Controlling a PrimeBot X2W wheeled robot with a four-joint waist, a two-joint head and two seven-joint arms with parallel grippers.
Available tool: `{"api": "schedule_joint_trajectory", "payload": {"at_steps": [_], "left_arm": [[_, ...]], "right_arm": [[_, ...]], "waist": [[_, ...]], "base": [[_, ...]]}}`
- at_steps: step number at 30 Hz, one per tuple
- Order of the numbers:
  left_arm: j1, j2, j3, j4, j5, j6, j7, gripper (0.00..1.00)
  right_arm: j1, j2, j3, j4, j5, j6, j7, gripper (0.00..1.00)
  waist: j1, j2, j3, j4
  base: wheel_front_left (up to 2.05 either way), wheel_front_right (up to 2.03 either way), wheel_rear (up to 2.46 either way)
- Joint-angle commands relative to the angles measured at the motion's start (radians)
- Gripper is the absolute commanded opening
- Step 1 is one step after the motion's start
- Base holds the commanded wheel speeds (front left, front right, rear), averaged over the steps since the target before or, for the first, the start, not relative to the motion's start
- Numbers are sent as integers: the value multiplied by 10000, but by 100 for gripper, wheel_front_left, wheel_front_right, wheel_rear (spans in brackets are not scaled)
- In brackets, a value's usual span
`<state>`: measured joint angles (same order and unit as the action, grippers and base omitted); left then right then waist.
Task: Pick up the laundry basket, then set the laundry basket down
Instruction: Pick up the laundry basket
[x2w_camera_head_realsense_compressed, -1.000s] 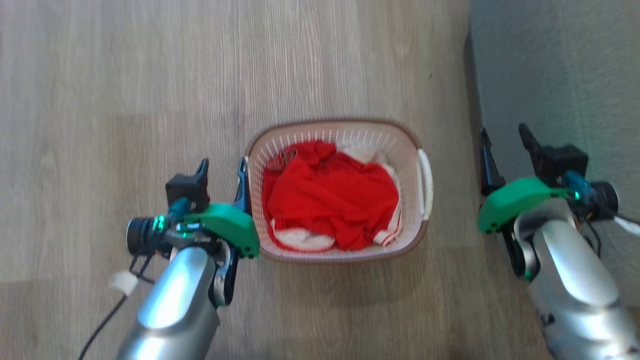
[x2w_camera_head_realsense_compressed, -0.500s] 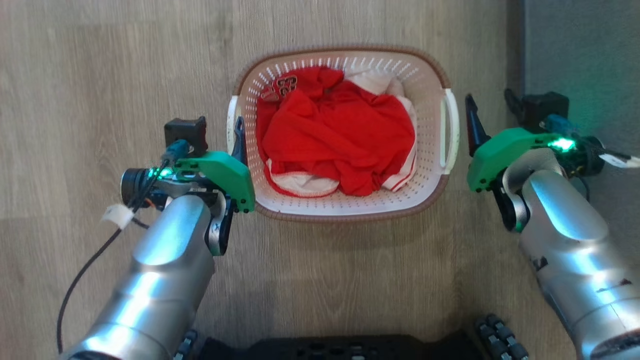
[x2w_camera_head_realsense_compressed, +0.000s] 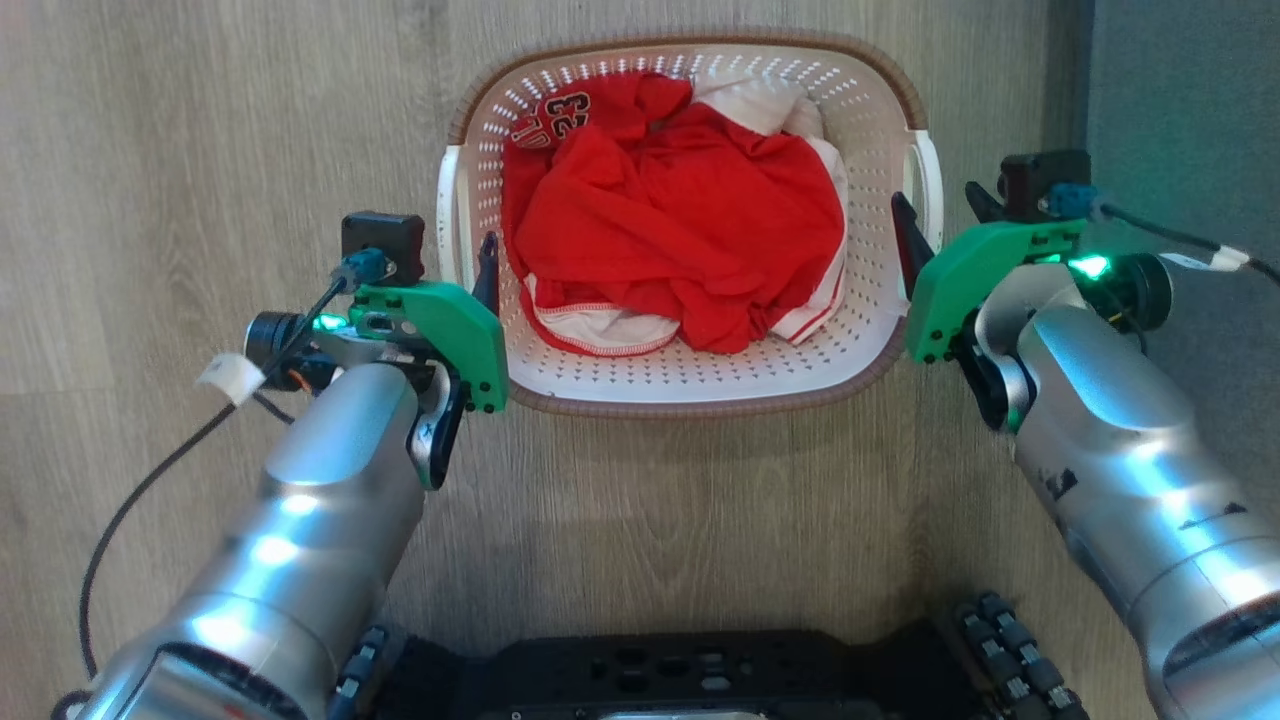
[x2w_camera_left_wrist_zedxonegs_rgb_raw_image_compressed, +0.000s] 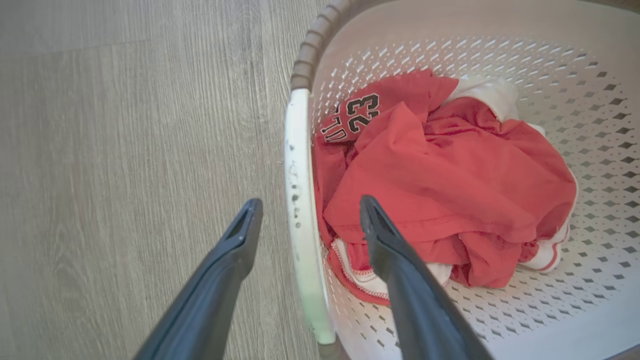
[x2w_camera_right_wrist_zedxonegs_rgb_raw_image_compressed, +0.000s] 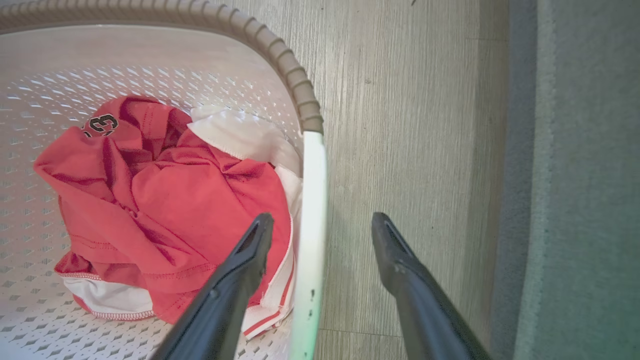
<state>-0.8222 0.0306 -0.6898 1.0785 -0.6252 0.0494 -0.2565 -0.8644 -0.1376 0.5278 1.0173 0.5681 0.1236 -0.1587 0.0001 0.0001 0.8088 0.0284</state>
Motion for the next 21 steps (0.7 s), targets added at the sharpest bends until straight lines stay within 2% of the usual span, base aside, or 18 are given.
{"api": "schedule_joint_trajectory", "payload": {"at_steps": [1, 8, 15, 21], "left_arm": [[-15, 196, -62, 98, -229, -123, 13, 100], [-728, 196, -947, 780, -899, -262, 317, 100], [-1117, 196, -1571, 1126, -1415, -724, 964, 100], [-1360, 196, -1994, 1177, -1789, -764, 1270, 100]], "right_arm": [[210, 86, 268, -28, 165, 71, 60, 100], [-281, 186, 968, 262, 886, 71, 704, 100], [-871, 397, 1519, 627, 1375, 71, 1058, 100], [-1092, 467, 1900, 919, 1723, 71, 1125, 100]], "waist": [[-1, -1, 136, -57], [-1, -1, 559, -197], [-1, -1, 802, -246], [-1, -1, 930, -231]], "base": [[0, 0, 0], [0, 0, 0], [0, 0, 0], [0, 0, 0]]}}
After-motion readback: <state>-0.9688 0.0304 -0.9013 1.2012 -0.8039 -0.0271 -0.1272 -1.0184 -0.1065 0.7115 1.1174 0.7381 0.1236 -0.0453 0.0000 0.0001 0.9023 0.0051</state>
